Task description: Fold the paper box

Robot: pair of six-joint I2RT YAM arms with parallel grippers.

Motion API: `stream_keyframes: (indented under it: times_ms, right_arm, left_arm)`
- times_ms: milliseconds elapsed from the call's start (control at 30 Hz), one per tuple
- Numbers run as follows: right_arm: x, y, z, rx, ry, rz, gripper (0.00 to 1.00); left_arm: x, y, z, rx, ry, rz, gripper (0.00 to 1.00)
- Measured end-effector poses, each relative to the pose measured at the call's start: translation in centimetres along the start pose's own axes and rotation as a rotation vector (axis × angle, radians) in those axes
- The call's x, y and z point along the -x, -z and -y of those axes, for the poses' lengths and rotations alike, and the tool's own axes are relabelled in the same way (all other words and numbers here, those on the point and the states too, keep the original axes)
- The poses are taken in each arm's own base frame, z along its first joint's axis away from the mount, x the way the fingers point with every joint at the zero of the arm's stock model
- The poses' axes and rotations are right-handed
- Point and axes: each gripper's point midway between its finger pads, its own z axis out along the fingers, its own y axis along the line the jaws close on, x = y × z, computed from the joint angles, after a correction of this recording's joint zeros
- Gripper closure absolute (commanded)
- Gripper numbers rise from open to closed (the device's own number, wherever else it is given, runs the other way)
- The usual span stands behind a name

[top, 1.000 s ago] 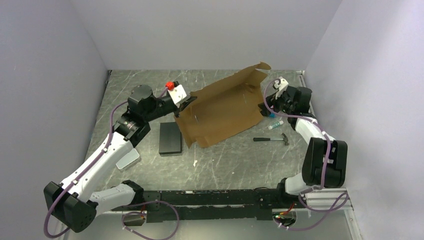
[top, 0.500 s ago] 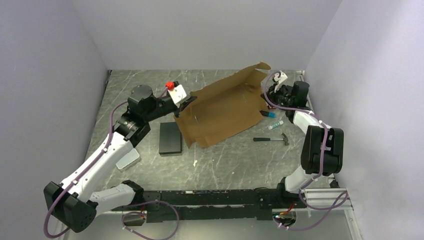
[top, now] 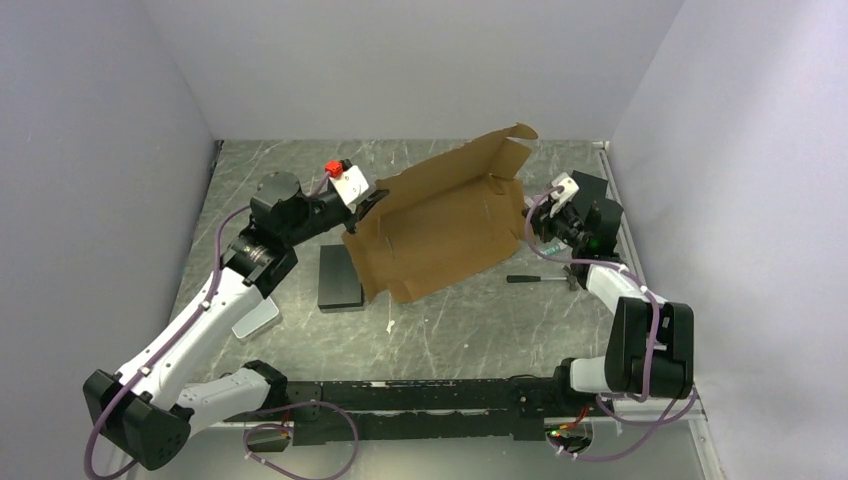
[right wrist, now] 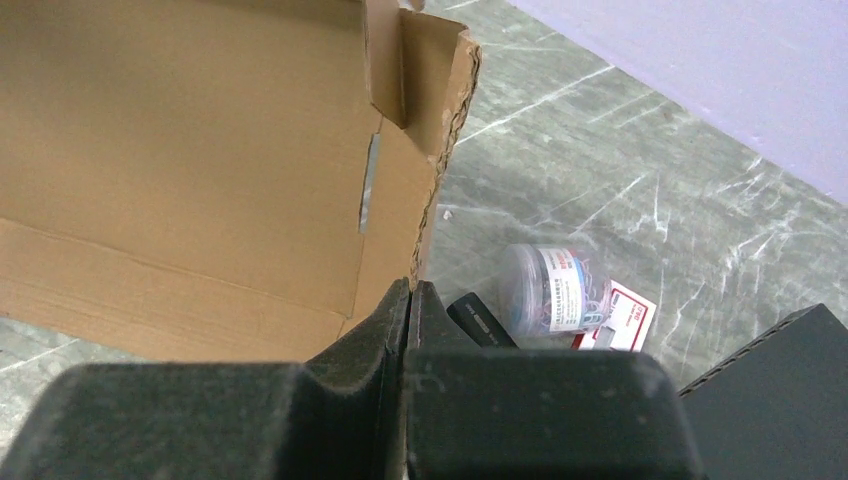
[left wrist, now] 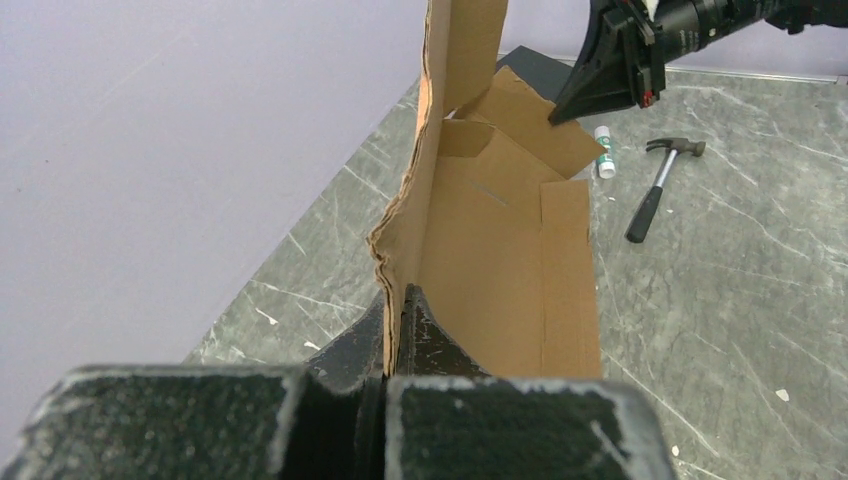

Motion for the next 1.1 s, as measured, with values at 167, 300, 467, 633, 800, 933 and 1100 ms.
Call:
stream_keyframes:
  times_ms: [167, 300, 467, 633, 800, 933, 1100]
  right_arm:
    - [0.0, 0.9, -0.9, -0.012, 0.041, 0.039, 1.00]
    - [-0.1, 1.1, -1.2, -0.018, 0.074, 0.058, 1.00]
    - [0.2, 1.1, -2.1, -0.008, 0.134, 0.074, 1.00]
    - [1.3, 0.6, -3.3, -0.004, 0.206, 0.090, 1.00]
    - [1.4, 0.2, -3.5, -0.047, 0.245, 0.078, 1.00]
    - [1.7, -0.3, -3.7, -0.093, 0.270, 0.073, 1.00]
    - [3.1, -1.6, -4.3, -0.156, 0.325, 0.098, 1.00]
  left_arm:
    - [0.5, 0.4, -0.2, 0.018, 0.003, 0.010, 1.00]
    - [0.5, 0.4, -0.3, 0.026, 0.015, 0.010, 1.00]
    - [0.4, 0.4, -0.2, 0.024, 0.019, 0.006, 1.00]
    - [0.4, 0.4, -0.2, 0.025, 0.019, 0.006, 1.00]
    - [0.3, 0.5, -0.1, 0.021, 0.021, 0.001, 1.00]
    - [0.2, 0.5, 0.0, 0.016, 0.019, -0.002, 1.00]
    - [0.4, 0.5, 0.0, 0.007, 0.013, -0.010, 1.00]
